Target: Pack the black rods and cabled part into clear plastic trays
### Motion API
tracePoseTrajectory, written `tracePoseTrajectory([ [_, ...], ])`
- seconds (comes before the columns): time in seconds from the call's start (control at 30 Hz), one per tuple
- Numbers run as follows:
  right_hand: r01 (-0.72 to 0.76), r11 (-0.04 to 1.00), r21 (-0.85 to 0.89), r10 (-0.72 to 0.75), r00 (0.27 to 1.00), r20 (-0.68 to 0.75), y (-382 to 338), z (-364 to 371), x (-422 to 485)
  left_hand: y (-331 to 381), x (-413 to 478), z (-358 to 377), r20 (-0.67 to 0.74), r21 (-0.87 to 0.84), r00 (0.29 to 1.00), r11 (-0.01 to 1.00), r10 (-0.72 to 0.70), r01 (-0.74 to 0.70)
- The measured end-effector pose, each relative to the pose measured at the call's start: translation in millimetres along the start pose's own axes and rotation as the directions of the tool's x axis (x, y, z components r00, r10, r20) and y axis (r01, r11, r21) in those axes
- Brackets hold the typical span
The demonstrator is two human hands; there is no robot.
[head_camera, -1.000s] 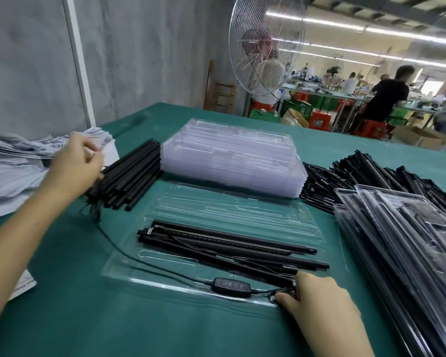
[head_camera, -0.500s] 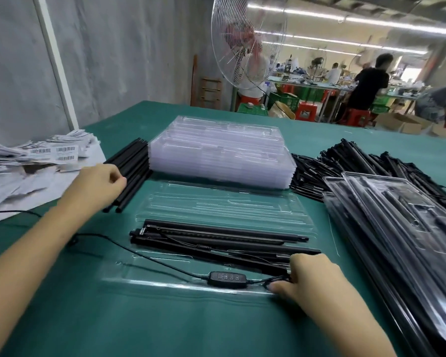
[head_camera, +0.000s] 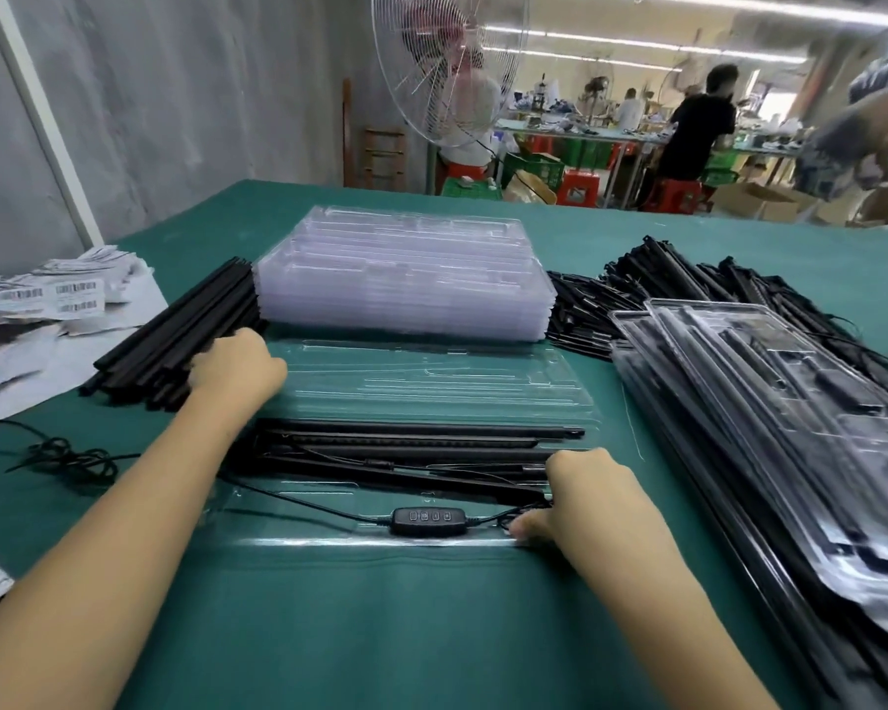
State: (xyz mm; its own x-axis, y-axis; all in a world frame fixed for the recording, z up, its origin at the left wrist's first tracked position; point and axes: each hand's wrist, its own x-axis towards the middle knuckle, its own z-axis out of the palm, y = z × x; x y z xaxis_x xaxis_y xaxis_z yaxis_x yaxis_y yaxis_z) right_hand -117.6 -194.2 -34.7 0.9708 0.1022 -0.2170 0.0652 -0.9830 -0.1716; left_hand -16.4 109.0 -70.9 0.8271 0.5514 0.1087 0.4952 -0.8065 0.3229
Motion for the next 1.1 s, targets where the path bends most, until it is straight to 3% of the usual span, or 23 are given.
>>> tracePoseTrajectory([
  [0.1, -0.019, 1.0, 0.019, 0.019, 1.0, -0.012, 2, 3, -2, 4, 7, -1, 0.043, -0.16, 0.999, 0.987, 0.004, 0.003],
  [0.17, -0.023, 0.999, 0.024, 0.024, 0.998, -0.054, 2, 6, -3, 4, 13, -1, 0.118, -0.309, 0.992, 0.947, -0.049, 0.084],
  [0.3, -0.02, 0.999, 0.04, 0.025, 0.99, -0.136, 1, 14, -5, -5, 18, 0, 0.282, -0.721, 0.955, 0.637, -0.09, 0.273],
  [0.47, -0.028, 0.998, 0.049, 0.037, 0.982, -0.185, 0, 19, -8, -9, 14, -8, 0.257, -0.867, 0.966, 0.437, -0.023, 0.24],
  [0.77, -0.017, 0.998, -0.055, 0.007, 0.981, -0.192, -1, 28, -19, -16, -4, -43, 0.137, -0.986, 0.941, 0.129, 0.309, 0.101],
  [0.87, 0.02, 0.999, -0.048, -0.027, 0.988, -0.149, 4, 25, -21, -27, 1, -50, 0.155, -0.982, 0.862, 0.171, 0.483, 0.08],
  [1.0, 0.073, 0.994, -0.076, -0.082, 0.988, -0.128, 17, 24, -21, -47, 23, -60, 0.327, -0.894, 0.679, 0.447, 0.657, -0.002],
  [1.1, 0.131, 0.988, -0.08, -0.143, 0.976, -0.163, 25, 27, -21, -61, 36, -76, 0.529, -0.741, 0.577, 0.67, 0.622, -0.043],
])
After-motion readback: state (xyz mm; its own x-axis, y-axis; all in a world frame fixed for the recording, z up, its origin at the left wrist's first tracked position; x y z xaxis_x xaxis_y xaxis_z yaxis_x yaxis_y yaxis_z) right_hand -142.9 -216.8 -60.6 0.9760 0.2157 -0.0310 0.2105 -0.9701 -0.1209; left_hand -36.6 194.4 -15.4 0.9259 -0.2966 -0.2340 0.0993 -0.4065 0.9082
